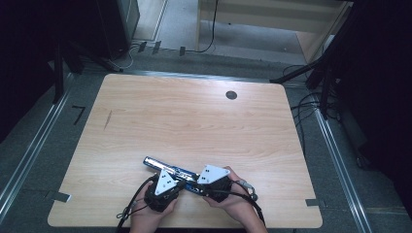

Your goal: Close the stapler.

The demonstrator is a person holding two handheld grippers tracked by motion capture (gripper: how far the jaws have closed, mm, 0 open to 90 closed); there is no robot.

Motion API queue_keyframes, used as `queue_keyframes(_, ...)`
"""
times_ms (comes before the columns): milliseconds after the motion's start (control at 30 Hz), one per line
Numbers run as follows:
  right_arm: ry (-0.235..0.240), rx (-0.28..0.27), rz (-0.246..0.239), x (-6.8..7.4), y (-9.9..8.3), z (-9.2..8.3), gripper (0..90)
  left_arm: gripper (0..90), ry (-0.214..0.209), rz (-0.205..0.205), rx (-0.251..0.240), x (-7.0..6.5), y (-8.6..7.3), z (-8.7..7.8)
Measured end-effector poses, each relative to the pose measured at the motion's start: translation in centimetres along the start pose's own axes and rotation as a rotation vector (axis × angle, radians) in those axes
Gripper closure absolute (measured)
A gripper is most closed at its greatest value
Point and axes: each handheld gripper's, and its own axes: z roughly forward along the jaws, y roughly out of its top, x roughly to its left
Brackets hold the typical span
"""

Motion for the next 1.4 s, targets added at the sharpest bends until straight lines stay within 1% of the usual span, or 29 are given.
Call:
queue_keyframes(133, 0.018, -0.017, 0.038, -0.3, 0.2, -0.3, 79.9, 90.0, 0.0, 0.0, 0.0, 0.0, 0.0, 0.0)
queue_keyframes(167, 0.019, -0.013, 0.044, -0.3, 0.3, -0.4, 79.9, 90.0, -0.001, -0.001, -0.001, 0.0, 0.0, 0.0)
queue_keyframes(300, 0.021, -0.016, 0.034, -0.4, 1.0, -0.9, 79.9, 90.0, 0.001, 0.002, -0.002, 0.0, 0.0, 0.0)
queue_keyframes(367, 0.024, -0.004, 0.039, -0.5, 1.2, -1.0, 79.9, 90.0, 0.001, 0.002, -0.002, 0.0, 0.0, 0.0)
queue_keyframes(400, 0.026, 0.005, 0.034, -0.6, 1.2, -1.0, 79.9, 90.0, 0.001, 0.002, -0.002, 0.0, 0.0, 0.0)
queue_keyframes(500, 0.022, 0.03, 0.049, -0.7, 1.2, -0.9, 79.9, 90.0, 0.001, 0.003, -0.001, 0.0, 0.0, 0.0)
queue_keyframes(767, 0.014, 0.057, 0.035, -0.8, 1.2, -0.6, 79.9, 90.0, 0.001, 0.003, -0.001, 0.0, 0.0, 0.0)
queue_keyframes(1100, 0.02, 0.059, 0.036, -0.8, 1.3, -0.4, 79.9, 90.0, 0.001, 0.003, -0.001, 0.0, 0.0, 0.0)
queue_keyframes(1233, 0.025, 0.054, 0.024, -0.9, 1.3, -0.6, 79.9, 90.0, 0.001, 0.003, -0.001, 0.0, 0.0, 0.0)
queue_keyframes(1400, 0.025, 0.055, 0.021, -0.8, 1.3, -0.6, 79.9, 90.0, 0.001, 0.003, -0.001, 0.0, 0.0, 0.0)
